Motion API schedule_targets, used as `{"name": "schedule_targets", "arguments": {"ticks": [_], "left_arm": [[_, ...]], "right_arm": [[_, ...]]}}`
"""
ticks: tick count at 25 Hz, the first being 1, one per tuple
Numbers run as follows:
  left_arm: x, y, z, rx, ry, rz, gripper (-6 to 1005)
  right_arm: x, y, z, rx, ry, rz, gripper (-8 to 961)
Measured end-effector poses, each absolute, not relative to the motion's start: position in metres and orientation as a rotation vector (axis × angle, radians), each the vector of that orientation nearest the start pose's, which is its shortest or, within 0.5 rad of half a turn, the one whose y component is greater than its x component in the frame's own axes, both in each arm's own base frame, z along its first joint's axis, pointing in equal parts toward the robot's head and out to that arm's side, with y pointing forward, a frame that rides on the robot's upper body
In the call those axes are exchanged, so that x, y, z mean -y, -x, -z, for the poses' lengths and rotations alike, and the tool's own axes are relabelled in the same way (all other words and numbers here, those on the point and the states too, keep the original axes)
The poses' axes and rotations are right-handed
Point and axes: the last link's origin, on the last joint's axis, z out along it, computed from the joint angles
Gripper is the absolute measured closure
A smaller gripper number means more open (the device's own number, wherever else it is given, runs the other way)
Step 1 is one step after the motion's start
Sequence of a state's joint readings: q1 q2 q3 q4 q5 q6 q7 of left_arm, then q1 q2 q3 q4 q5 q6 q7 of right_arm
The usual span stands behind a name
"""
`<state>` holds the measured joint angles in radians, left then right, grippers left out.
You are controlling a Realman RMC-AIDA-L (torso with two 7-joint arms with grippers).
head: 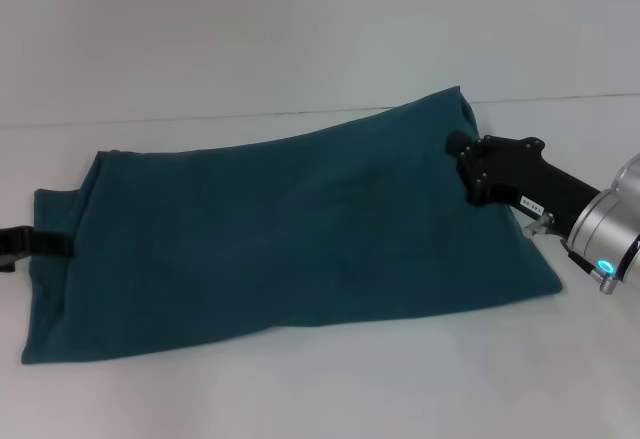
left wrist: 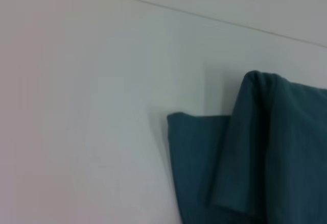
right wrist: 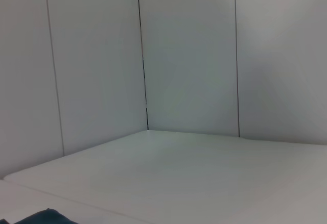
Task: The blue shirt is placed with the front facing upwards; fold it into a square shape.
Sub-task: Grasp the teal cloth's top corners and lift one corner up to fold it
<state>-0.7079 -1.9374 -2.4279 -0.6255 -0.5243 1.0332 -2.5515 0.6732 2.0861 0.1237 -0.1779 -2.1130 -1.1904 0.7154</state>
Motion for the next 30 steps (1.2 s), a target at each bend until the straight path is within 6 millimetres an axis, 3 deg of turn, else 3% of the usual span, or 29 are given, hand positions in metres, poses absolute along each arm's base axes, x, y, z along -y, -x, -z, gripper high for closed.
{"name": "schedule_targets", "arguments": {"ticks": [30], "left_arm": [[-0.41,0.313,-0.04,1.633,1.991,0.068,144]], "right_arm": [[-0.371,-0.288,0.025,-0.55,2.12,-0.759,942]]}}
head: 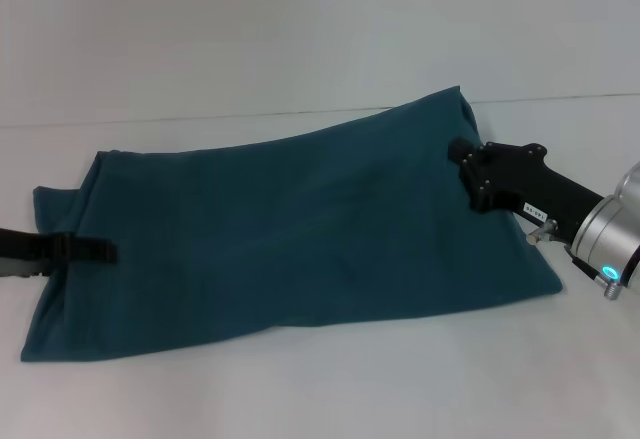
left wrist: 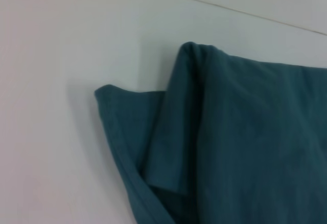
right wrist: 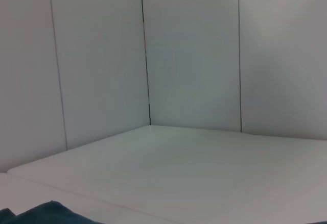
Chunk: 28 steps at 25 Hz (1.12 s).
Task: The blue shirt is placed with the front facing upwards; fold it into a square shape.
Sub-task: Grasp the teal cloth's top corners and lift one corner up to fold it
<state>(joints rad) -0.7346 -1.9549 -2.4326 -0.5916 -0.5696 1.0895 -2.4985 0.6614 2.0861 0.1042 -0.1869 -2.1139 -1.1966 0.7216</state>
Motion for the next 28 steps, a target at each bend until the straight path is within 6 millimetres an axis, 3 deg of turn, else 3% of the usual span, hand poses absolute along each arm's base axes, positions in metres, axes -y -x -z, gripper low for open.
{"name": "schedule_targets", "arguments": {"ticks": [19,28], "left_arm": [[-0.411,0.29,-0.033,1.527,2.113,0.075,163],[-0.413,0.288,-0.03,1.515,2.11,0.079,506]], "right_arm": [[-0.366,-0.292,0.021,-0.567,2.112,-0.783,940],[-0.364,-0.291,0.02,-0.564,2.112,-0.804,940]]}}
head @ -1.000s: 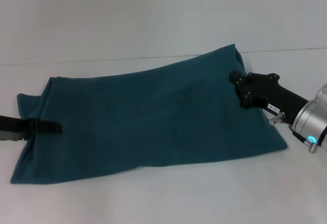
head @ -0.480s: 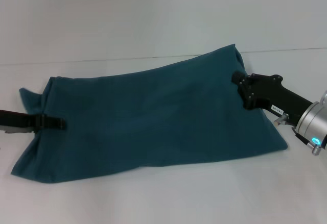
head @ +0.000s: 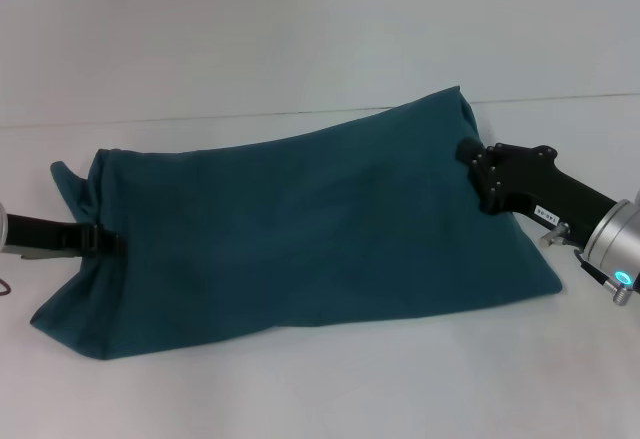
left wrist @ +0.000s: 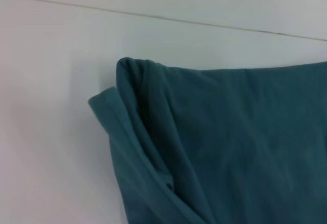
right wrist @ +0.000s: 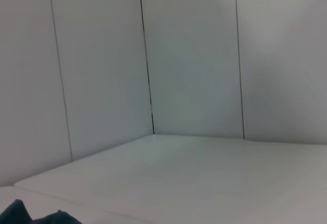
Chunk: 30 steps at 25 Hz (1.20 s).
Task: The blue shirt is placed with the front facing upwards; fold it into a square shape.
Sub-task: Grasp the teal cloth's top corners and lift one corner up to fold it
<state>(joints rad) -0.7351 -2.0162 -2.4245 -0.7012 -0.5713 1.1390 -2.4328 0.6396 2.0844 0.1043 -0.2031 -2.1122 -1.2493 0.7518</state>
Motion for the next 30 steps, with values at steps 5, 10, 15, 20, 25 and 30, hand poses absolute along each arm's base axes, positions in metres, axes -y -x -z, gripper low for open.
{"name": "schedule_targets", "arguments": {"ticks": [5,10,15,20,25,30], "left_arm": [[-0.414,0.287,-0.026,1.486,2.12,0.045,728],[-0.415,0.285,-0.025,1.472,2.117,0.042,867],[-0.417,0.278,-0.029,1.432,2.124,0.053,941],[-0.415,0.274,-0.034,1.439,2.122,0.055,986],[-0.409,0.262,-0.048,1.386,2.118,0.087,985],[-0.404,0.254,-0.054,1.368,2.133,0.109,985]], "right_arm": [[-0.361,-0.29,0.018,-0.566,2.108,-0.834,940],[-0.359,-0.291,0.015,-0.57,2.104,-0.849,939],[-0.357,-0.293,0.015,-0.582,2.097,-0.858,939],[-0.356,-0.294,0.015,-0.591,2.096,-0.859,939],[-0.356,-0.294,0.017,-0.589,2.091,-0.857,939],[-0.359,-0.286,0.026,-0.57,2.105,-0.858,938]]}}
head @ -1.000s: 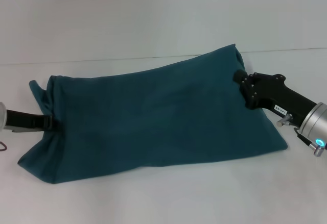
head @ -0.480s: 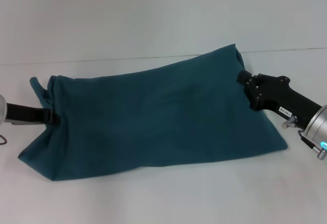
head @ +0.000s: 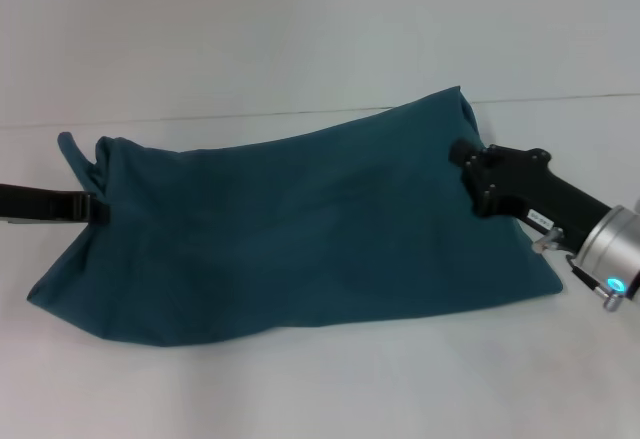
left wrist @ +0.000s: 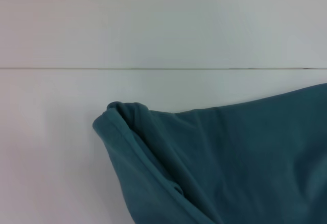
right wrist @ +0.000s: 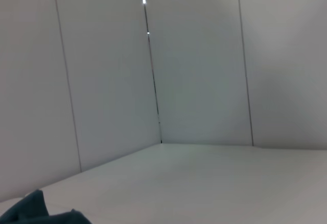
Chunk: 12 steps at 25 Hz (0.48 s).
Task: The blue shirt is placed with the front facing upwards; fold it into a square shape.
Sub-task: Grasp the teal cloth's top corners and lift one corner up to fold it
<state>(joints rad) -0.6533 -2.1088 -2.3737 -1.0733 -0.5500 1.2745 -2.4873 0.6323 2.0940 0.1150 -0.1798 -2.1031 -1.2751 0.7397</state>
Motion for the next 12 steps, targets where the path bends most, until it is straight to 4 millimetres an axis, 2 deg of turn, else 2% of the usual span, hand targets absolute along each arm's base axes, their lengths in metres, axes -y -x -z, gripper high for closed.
{"name": "schedule_targets", "arguments": {"ticks": [8,12], "left_arm": [[-0.402,0.242,-0.065,1.337,2.138,0.176,986],[-0.399,0.229,-0.077,1.307,2.164,0.251,986]], "right_arm": [[-0.36,-0.273,0.056,-0.557,2.153,-0.803,938],[-0.358,-0.262,0.073,-0.512,2.174,-0.781,938]]}}
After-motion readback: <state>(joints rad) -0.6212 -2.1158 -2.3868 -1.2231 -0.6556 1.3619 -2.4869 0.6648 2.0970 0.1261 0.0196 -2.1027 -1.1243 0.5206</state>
